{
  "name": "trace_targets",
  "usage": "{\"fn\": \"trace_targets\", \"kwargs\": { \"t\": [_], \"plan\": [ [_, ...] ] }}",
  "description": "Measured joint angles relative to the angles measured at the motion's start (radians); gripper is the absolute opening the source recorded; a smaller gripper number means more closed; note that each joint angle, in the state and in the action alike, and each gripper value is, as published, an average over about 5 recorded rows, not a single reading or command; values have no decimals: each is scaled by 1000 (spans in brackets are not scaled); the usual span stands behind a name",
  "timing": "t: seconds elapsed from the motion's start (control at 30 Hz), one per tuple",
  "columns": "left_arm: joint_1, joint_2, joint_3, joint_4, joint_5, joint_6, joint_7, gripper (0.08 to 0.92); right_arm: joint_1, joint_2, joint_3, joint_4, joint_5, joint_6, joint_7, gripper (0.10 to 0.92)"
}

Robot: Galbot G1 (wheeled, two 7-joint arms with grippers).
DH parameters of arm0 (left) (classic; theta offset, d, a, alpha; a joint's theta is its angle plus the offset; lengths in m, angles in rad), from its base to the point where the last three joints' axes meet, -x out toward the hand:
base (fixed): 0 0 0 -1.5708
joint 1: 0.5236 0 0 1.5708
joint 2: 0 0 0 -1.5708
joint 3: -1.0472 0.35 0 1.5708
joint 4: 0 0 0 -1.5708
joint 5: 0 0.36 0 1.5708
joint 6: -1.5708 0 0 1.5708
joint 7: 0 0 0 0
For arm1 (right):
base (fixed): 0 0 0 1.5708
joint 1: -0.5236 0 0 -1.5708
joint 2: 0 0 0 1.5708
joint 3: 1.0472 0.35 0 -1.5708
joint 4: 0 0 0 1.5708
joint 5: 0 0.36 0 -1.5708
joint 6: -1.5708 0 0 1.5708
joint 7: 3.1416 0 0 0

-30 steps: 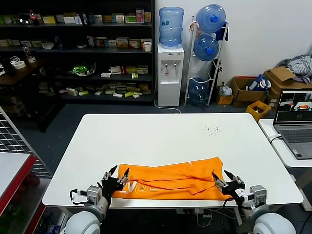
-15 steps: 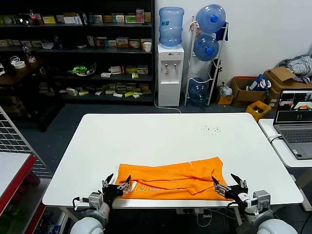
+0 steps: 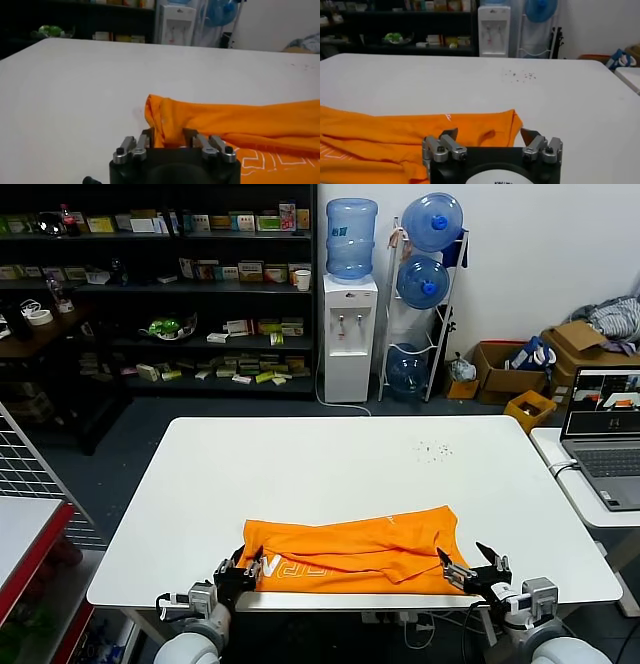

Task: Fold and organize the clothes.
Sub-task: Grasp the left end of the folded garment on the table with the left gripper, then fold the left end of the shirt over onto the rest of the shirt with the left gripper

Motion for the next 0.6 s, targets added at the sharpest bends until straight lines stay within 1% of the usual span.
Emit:
{"fn": "trace_targets", "kwargs": {
  "t": [0.27,0.37,0.47,0.6],
  "plan": [
    [7,-8,-5,-5,14,-14,-15,187,5,7,-4,-12,-3,7,0,823],
    [12,-1,-7,-20,14,-12,-24,123,12,10,-10,-15,-4,9,2,823],
    [18,15,-13,-42,8,-6,-34,107,19,14,-17,-19,-4,11,5,823],
    [32,53,-35,-72,-10,2,-41,107,32,19,-28,-26,-4,14,8,823]
  ]
}}
